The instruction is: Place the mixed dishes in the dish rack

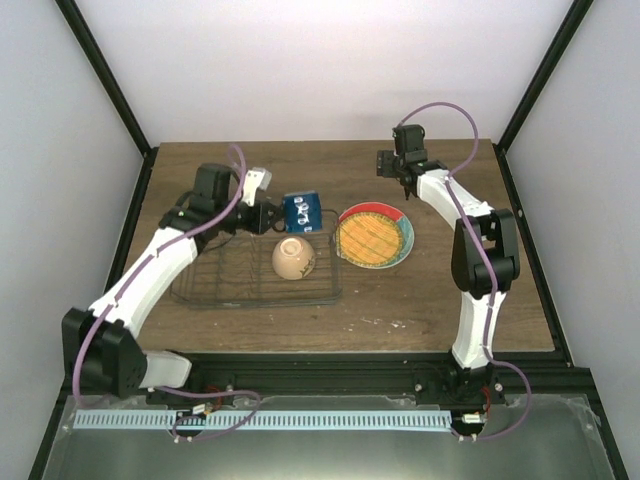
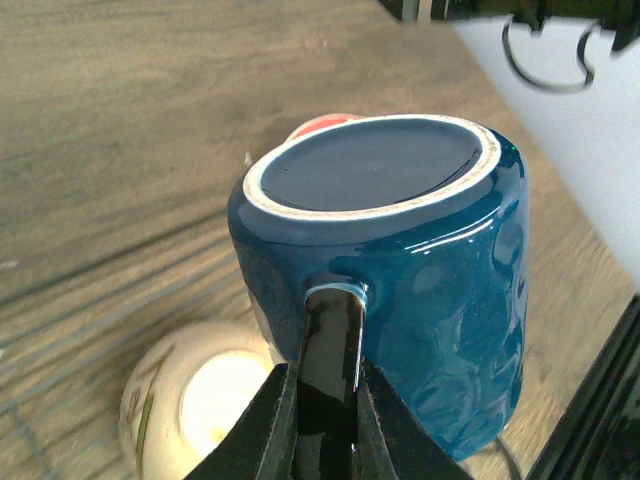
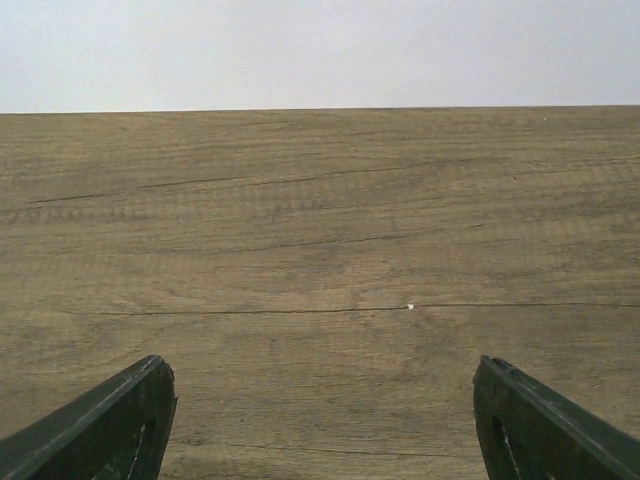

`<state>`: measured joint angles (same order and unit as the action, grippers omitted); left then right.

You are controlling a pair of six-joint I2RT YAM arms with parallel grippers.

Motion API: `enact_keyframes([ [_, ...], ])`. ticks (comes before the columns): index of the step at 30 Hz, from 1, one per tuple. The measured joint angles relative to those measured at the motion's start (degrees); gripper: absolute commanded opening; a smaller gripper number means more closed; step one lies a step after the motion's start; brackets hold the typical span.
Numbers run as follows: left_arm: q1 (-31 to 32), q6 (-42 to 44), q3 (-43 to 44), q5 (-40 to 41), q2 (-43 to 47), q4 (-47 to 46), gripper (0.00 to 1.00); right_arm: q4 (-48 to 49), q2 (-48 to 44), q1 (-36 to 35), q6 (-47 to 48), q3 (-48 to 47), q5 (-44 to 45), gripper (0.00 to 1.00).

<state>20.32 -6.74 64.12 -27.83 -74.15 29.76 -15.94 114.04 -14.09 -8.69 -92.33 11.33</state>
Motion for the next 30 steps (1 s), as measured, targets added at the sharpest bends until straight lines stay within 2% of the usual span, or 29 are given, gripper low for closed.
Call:
enact_keyframes([
  [6,2.7,3.1,-5.0,5.3,7.8,2.2,0.00,-0.1,-0.1,0.0,0.1,0.2,-0.3,0.83],
  [10,4.5,4.7,-8.3,7.0,9.5,3.3,0.00,0.0,-0.4,0.0,0.3,1.4,-0.5,0.83],
  [17,7.0,7.5,-11.4,9.3,9.0,3.9,0.00,0.2,-2.6,0.0,0.3,4.9,-0.4,0.83],
  [24,8.9,7.7,-16.9,13.8,8.0,-2.4,0.00,0.8,-3.9,0.0,0.4,7.0,-0.4,0.83],
  [30,13.9,8.5,-18.2,17.8,2.7,-7.1,0.00,1.0,-3.9,0.0,2.0,7.3,-0.4,0.84],
])
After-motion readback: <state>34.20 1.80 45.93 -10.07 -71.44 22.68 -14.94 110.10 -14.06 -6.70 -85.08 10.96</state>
